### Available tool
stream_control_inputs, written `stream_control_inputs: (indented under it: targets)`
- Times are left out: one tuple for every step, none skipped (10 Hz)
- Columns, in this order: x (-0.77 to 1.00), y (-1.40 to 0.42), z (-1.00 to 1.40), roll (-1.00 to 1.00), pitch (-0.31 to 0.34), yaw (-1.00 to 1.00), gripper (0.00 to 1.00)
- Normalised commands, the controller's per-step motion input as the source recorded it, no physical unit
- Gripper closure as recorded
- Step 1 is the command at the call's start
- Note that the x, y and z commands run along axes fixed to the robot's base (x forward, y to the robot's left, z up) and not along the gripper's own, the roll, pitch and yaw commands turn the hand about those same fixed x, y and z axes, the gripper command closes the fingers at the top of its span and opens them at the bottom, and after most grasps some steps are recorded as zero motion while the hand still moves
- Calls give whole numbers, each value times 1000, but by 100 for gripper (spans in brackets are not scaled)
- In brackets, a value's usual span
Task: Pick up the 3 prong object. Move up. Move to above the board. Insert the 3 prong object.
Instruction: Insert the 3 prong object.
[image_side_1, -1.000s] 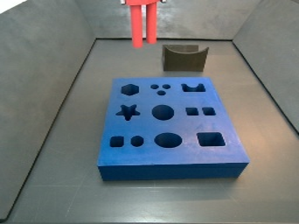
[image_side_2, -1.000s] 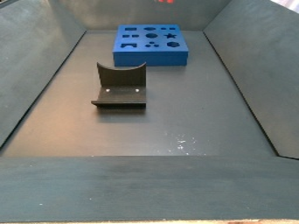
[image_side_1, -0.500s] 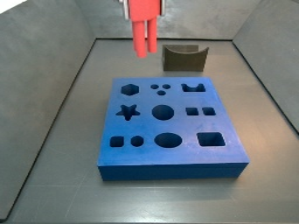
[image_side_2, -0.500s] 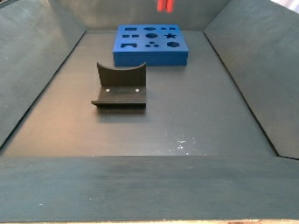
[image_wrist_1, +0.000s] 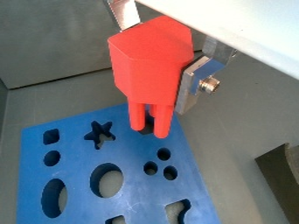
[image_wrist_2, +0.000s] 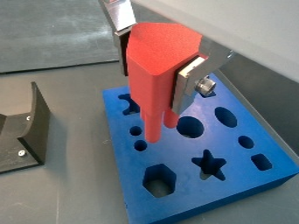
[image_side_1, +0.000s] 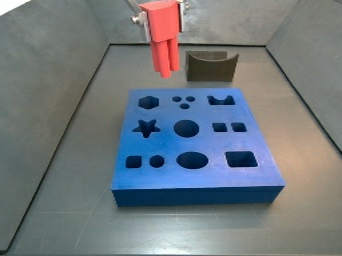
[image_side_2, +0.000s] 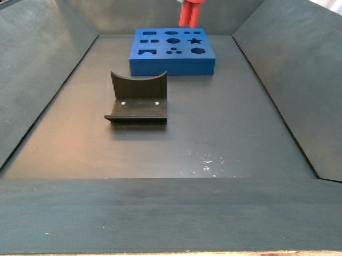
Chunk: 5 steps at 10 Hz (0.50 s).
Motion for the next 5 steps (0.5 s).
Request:
stream_control_inputs:
  targets:
    - [243, 0, -560, 0, -54, 171, 100]
    - [374, 0, -580, 0, 0, 271, 100]
    - [300, 6, -591, 106, 17, 426, 100]
    - [369, 29, -551, 54, 0, 603, 100]
    - [274, 34, -529, 109, 0, 603, 100]
